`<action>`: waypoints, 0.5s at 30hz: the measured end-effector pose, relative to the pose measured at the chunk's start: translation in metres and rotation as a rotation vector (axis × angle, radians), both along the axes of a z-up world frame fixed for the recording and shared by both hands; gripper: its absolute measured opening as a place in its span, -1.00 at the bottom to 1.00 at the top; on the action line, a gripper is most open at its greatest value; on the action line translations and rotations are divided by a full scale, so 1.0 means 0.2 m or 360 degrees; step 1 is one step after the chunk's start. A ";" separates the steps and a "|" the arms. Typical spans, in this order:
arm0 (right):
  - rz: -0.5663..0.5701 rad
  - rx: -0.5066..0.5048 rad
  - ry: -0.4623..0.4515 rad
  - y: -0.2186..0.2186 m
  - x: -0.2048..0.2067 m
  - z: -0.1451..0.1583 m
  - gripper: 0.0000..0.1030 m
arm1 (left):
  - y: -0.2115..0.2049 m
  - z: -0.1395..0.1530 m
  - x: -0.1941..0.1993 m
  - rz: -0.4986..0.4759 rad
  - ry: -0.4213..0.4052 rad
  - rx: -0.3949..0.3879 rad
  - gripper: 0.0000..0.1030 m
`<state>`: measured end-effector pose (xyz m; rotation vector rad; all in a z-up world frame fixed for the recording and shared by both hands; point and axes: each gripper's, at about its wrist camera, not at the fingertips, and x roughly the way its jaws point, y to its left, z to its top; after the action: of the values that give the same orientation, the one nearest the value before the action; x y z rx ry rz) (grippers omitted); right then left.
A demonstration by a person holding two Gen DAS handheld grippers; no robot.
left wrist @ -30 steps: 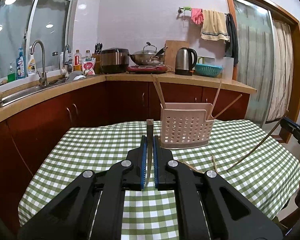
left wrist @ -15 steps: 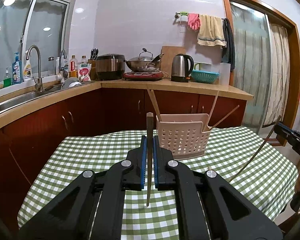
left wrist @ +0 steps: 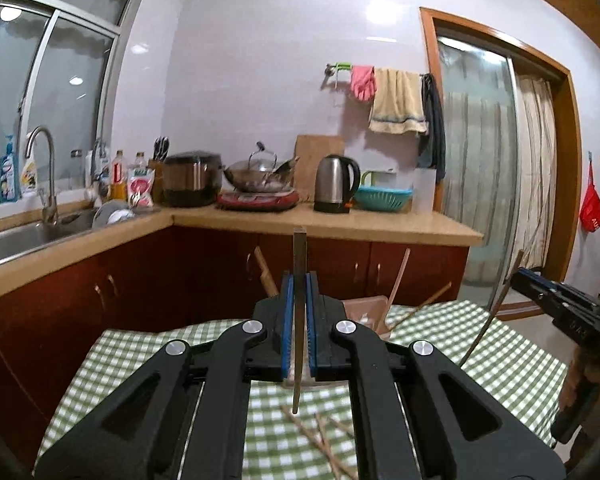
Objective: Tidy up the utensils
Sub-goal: 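Lift both held chopsticks upright and carry them over the beige caddy, then lower both chopsticks into the caddy and open both grippers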
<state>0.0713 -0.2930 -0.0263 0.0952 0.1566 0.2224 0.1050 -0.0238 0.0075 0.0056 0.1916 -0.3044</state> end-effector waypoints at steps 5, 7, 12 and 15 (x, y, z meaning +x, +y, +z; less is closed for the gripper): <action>0.0015 0.0008 -0.0091 0.00 0.10 0.10 -0.87 | -0.07 0.09 0.09 -0.0036 -0.0071 -0.0028 -0.88; 0.0017 0.0001 -0.0132 0.01 0.14 0.14 -0.87 | -0.09 0.12 0.13 -0.0042 -0.0095 -0.0029 -0.87; 0.0025 -0.0013 -0.0211 0.02 0.29 0.23 -0.87 | -0.14 0.19 0.28 -0.0052 -0.0137 -0.0052 -0.88; 0.0026 -0.0009 -0.0233 0.02 0.39 0.25 -0.87 | -0.17 0.23 0.35 -0.0050 -0.0167 -0.0060 -0.88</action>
<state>0.1487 -0.2880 0.0234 0.0721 0.0125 0.2445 0.1753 -0.0570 0.0534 -0.0129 0.0814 -0.3384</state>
